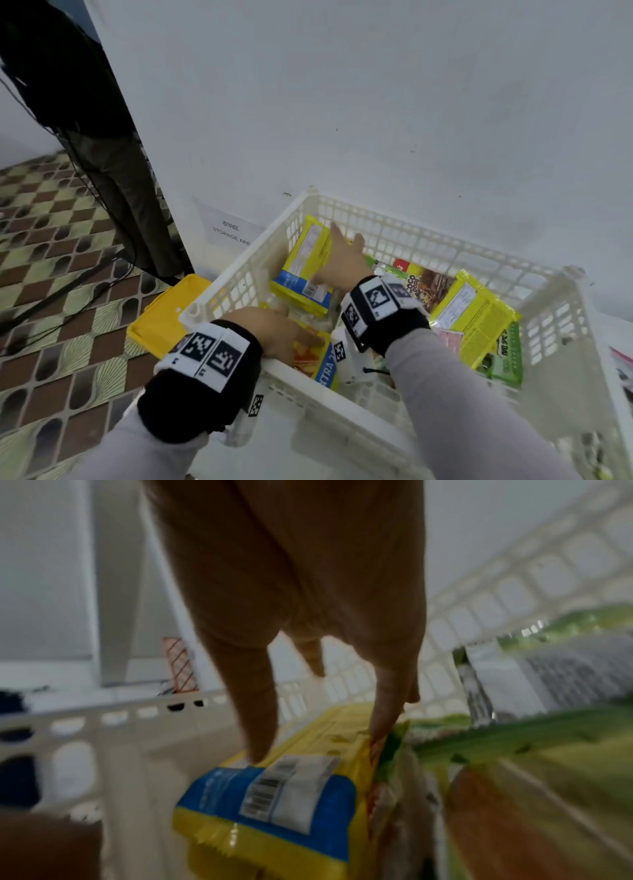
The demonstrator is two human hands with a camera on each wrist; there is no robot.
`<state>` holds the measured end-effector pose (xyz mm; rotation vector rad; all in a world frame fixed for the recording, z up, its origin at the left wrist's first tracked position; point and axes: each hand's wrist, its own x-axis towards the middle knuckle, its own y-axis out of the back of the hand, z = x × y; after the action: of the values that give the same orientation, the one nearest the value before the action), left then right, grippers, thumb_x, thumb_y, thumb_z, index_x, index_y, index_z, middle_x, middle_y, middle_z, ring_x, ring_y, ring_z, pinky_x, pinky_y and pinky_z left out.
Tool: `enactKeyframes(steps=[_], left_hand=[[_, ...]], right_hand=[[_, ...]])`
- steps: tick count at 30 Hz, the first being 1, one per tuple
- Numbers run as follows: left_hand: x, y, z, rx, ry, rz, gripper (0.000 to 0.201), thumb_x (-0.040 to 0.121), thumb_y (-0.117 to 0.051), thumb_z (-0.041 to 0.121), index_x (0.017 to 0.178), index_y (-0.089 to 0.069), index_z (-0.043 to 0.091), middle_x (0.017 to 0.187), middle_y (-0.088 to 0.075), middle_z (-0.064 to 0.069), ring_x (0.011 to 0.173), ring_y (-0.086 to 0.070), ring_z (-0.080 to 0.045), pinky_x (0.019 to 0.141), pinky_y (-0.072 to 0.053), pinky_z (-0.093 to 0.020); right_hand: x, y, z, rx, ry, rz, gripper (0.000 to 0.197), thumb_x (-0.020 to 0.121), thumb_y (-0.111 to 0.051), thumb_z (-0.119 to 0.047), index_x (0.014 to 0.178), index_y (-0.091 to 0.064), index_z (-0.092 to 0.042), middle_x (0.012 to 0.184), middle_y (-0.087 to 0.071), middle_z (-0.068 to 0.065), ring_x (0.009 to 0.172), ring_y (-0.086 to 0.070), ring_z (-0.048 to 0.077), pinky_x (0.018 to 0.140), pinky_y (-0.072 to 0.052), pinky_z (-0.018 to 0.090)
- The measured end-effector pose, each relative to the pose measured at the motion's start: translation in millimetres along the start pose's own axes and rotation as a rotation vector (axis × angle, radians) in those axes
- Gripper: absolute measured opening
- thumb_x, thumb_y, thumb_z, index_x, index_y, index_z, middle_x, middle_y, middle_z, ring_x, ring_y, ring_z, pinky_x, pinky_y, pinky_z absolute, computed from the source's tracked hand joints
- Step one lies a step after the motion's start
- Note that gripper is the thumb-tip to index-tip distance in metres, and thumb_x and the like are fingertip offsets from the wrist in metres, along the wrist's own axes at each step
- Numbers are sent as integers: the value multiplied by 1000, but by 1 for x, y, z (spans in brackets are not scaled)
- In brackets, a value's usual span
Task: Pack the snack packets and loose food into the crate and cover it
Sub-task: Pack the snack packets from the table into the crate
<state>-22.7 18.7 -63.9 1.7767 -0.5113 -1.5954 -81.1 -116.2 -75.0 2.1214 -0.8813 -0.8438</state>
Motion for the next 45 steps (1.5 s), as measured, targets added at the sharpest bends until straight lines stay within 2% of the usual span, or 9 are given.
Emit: enactKeyframes(steps=[4,10,15,19,25,30,37,40,45], left_hand=[[4,-5,-1,-5,32,57,72,84,-54,26,137,-18,60,146,-17,-10,137,-22,-32,96,-35,-41],[9,-7,-2,-6,58,22,68,87,-52,32,139,-16,58,150,-14,-13,132,-34,-35,97,-37,-41],[10,-7,-5,-48,16,19,64,88,-48,35,141,-16,54,157,-12,-7,144,-16,-24,111,-24,-40],[9,-3,-3,-27,3,7,65,88,-49,31,143,-19,50,158,2,-11,144,-18,-26,112,-23,-37],[9,-2,-1,-31,-43,20,60,90,-50,29,144,-28,38,157,-11,-8,139,-28,-26,112,-27,-38],[8,-3,-1,-65,-212,78,64,89,-49,21,145,-24,40,148,-36,2,132,-38,-20,108,-34,-38],[14,-5,0,51,-169,86,46,95,-42,24,141,-40,27,143,-42,-2,129,-42,-23,100,-34,-31],[16,-8,-6,-107,-148,268,30,91,-44,19,114,-64,15,123,-60,-7,111,-56,-24,87,-43,-29],[16,-9,-24,-959,-148,758,46,88,-50,3,131,-49,22,127,-55,-5,97,-58,-18,72,-43,-22]], right_hand=[[-1,-21,3,-411,192,-155,89,81,-68,-41,148,-11,-34,157,10,10,143,11,40,110,-12,64],[9,-30,10,-395,190,-123,88,89,-60,-37,149,4,-35,156,22,8,143,19,36,111,-7,61],[0,9,13,-127,247,-93,76,85,-65,-33,148,-24,-21,156,-17,11,143,-18,29,112,-27,44],[-18,70,47,-174,73,126,34,78,-72,-18,109,-64,-8,110,-63,7,99,-60,23,87,-49,32],[-44,106,116,-365,-334,290,19,80,-69,-10,93,-57,-4,96,-62,14,93,-61,29,67,-43,28],[-50,103,127,-267,-375,174,40,73,-80,-21,101,-59,-2,105,-63,13,90,-56,26,69,-40,27],[-79,117,94,-315,-184,523,30,78,-69,-12,107,-63,-4,111,-62,18,106,-56,34,81,-45,35],[-97,118,67,-324,-18,757,22,83,-63,-13,104,-60,-6,101,-63,17,99,-56,36,69,-39,33],[-109,102,35,67,220,759,25,85,-64,-20,101,-45,-16,66,-46,-4,63,-47,18,53,-30,31]])
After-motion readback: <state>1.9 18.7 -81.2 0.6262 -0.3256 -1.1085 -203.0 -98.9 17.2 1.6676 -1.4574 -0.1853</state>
